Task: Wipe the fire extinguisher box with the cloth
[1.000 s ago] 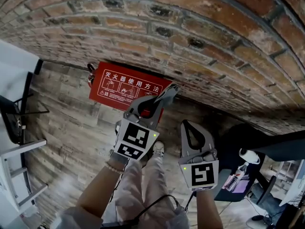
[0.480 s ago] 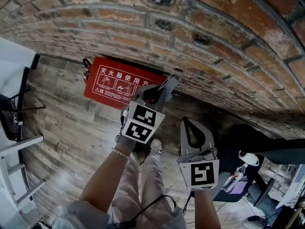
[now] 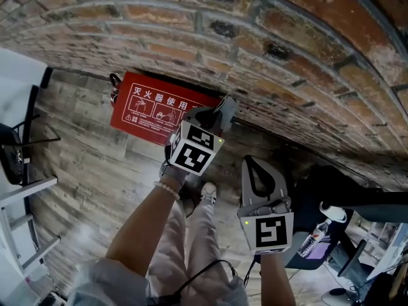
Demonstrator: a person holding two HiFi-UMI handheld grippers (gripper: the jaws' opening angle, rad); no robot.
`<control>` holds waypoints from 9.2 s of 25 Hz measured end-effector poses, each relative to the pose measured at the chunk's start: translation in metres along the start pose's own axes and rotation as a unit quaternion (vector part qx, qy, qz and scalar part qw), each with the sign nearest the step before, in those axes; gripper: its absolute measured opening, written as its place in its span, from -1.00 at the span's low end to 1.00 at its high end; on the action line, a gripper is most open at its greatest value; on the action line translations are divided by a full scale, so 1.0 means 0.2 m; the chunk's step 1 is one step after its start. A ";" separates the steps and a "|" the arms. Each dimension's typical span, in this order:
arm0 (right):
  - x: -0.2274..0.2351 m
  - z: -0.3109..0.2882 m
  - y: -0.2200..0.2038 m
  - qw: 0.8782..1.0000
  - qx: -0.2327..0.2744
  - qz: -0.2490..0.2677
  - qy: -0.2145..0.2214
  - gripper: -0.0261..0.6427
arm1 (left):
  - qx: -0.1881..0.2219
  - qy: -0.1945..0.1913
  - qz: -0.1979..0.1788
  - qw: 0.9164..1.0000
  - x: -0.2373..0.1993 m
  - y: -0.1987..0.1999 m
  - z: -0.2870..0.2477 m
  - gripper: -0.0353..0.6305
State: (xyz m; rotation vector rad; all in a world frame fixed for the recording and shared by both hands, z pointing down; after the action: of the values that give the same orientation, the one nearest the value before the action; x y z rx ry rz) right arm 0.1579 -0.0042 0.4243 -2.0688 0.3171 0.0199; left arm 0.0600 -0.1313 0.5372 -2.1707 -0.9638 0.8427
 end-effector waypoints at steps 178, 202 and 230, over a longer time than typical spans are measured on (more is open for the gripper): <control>-0.35 0.17 -0.13 0.997 -0.062 0.018 0.039 -0.89 | -0.030 0.051 0.059 0.997 0.12 -0.59 0.35 -0.87; -0.58 0.08 -0.07 0.995 -0.064 0.039 0.068 -0.89 | -0.018 0.110 0.080 0.991 -0.25 -0.69 0.64 -0.87; -0.82 -0.02 -0.02 0.991 -0.076 0.066 0.093 -0.89 | -0.014 0.198 0.096 0.975 -0.80 -0.79 1.05 -0.86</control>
State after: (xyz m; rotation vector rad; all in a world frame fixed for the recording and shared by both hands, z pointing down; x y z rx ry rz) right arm 0.0006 0.0300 0.4528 -2.2020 0.5818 -0.0709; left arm -0.2439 -0.1148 0.5728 -2.3625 -0.5762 0.4509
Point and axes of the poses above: the fingertips, and each gripper's own axes: z backward along the fingers, x to its right, y out of its top, the point moved 7 cm from there along z, backward along the fingers, and after that the axes turned 14 degrees about -y, right-handed, at the moved point
